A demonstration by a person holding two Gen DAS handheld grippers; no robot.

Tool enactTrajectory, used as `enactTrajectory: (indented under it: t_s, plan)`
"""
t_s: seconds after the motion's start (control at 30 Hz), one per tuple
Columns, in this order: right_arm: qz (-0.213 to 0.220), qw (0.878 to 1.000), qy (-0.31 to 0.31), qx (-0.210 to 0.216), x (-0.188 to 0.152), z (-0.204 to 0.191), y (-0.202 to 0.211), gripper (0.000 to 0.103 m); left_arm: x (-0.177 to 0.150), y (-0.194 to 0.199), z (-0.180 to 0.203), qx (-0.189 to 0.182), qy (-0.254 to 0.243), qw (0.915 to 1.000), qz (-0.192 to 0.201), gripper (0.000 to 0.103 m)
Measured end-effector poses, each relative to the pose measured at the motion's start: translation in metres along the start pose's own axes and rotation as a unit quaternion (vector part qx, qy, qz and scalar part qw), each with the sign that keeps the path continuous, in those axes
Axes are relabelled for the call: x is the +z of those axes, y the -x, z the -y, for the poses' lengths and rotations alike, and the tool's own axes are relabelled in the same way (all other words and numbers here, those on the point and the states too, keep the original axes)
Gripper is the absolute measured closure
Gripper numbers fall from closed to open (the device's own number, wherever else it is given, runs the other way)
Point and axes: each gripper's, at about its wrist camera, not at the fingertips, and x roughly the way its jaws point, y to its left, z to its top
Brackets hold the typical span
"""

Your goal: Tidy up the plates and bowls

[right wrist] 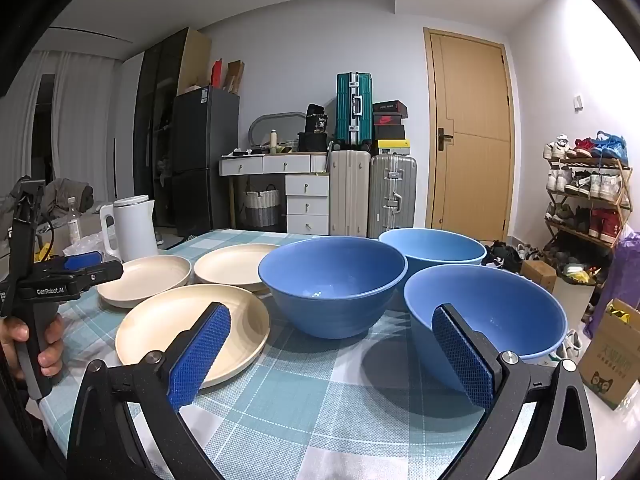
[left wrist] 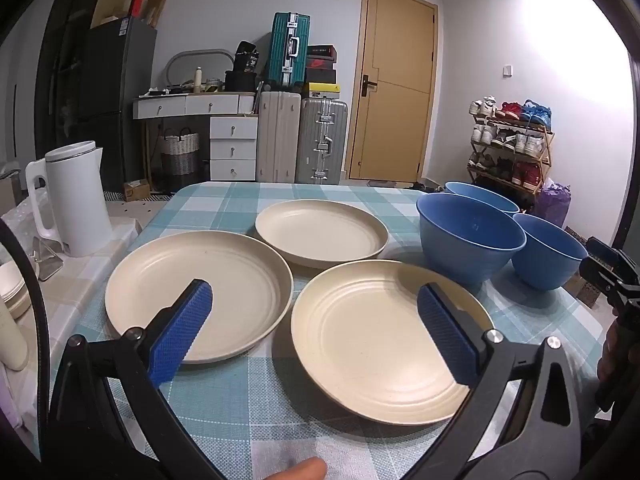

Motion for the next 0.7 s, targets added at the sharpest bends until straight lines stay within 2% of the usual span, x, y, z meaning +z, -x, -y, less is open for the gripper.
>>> enactTrajectory:
  t_s: [0.7]
  plan:
    - [0.004,1.000,0.001,-0.001,-0.0001,-0.0003,0.0013,0.000,0.0000,-0.0001,-0.0001,0.000,0.001,1.0000,-0.001,0.001]
